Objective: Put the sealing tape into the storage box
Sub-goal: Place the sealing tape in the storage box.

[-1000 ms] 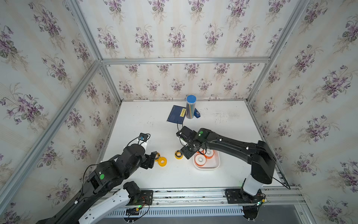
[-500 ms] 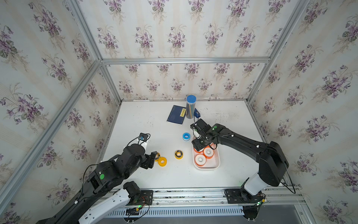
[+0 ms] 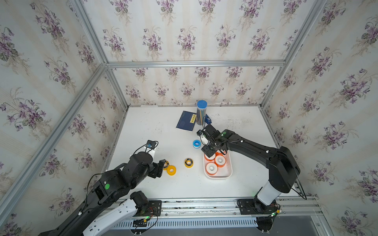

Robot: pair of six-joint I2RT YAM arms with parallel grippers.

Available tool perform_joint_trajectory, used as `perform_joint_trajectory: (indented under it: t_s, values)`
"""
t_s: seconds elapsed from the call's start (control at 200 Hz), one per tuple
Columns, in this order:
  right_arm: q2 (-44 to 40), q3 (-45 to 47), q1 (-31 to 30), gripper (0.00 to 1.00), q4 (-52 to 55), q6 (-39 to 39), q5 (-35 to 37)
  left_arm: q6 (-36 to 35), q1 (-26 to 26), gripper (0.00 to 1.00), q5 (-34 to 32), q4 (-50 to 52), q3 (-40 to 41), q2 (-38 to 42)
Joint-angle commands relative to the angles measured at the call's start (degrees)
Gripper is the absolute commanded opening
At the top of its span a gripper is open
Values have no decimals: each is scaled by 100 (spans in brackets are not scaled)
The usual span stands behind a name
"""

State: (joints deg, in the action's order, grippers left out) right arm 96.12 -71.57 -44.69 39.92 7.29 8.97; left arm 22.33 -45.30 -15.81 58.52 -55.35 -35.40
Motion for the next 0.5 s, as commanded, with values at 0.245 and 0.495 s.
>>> perform_joint_trajectory:
  t_s: [0.245, 0.495]
  values:
    - [-54, 369, -3, 62, -285, 704, 297, 27, 5, 86, -115, -27, -15, -29]
    - [246, 76, -5, 61, -60, 807, -285, 37, 8, 86, -132, -21, -20, -3]
